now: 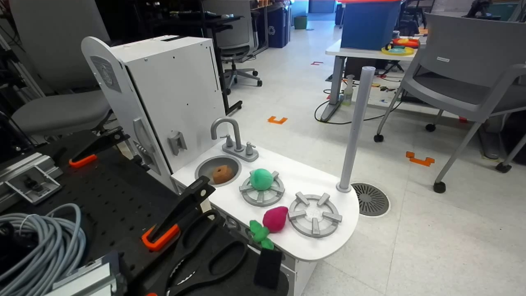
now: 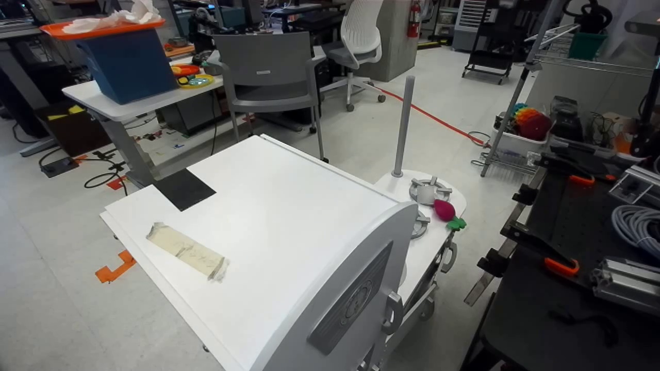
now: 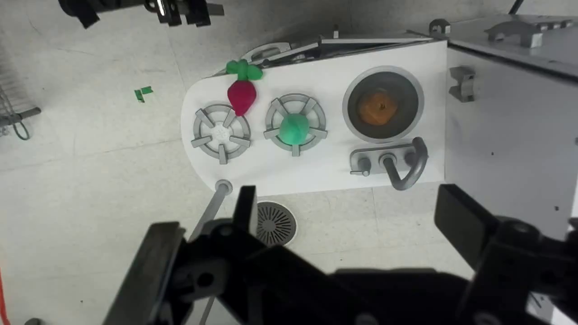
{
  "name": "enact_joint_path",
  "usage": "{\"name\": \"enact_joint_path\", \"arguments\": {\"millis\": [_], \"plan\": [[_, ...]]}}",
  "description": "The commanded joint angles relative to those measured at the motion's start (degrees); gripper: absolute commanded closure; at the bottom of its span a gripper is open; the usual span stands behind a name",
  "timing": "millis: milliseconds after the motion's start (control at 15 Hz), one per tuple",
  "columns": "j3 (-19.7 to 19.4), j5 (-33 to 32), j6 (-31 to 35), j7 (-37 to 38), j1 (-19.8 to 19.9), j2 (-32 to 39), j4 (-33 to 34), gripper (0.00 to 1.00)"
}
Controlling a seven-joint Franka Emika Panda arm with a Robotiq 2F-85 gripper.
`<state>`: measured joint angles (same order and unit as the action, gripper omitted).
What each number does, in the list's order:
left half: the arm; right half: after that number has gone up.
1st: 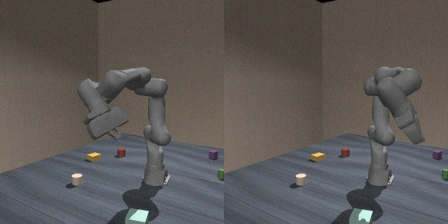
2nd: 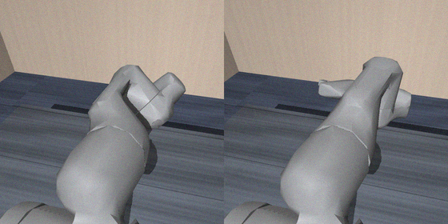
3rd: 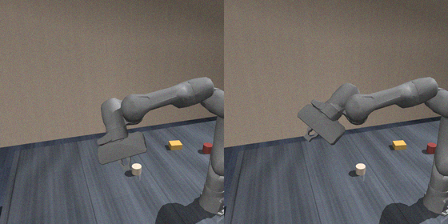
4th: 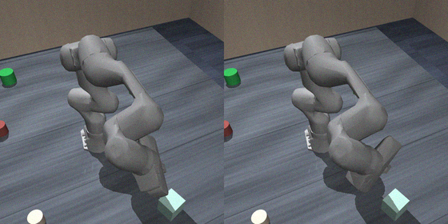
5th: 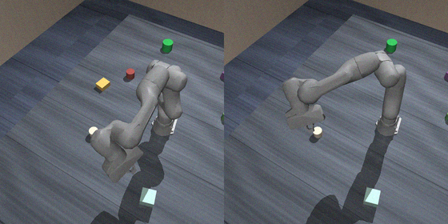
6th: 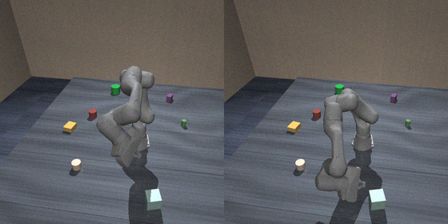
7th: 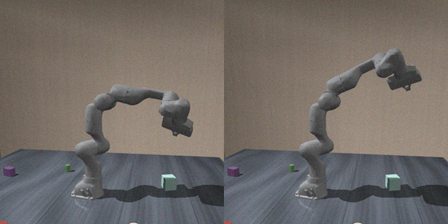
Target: Put the beetroot plushie on the stove
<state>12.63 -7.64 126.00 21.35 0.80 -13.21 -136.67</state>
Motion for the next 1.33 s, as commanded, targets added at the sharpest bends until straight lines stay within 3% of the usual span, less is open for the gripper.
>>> {"name": "enact_joint_path", "arguments": {"millis": [0,333,533,933,1267], "plan": [[-5.1,-1.4,6.9,-5.8,0.7,11.6,5.3,0.00],[-10.1,1.8,16.9,-15.5,0.9,24.7,7.6,0.00],[-10.3,7.5,21.2,-23.3,2.5,32.4,9.2,0.00],[-13.5,7.1,23.5,-23.8,3.7,49.8,16.9,0.00],[-17.8,5.4,22.9,-21.2,2.6,65.2,27.7,0.00]]}}
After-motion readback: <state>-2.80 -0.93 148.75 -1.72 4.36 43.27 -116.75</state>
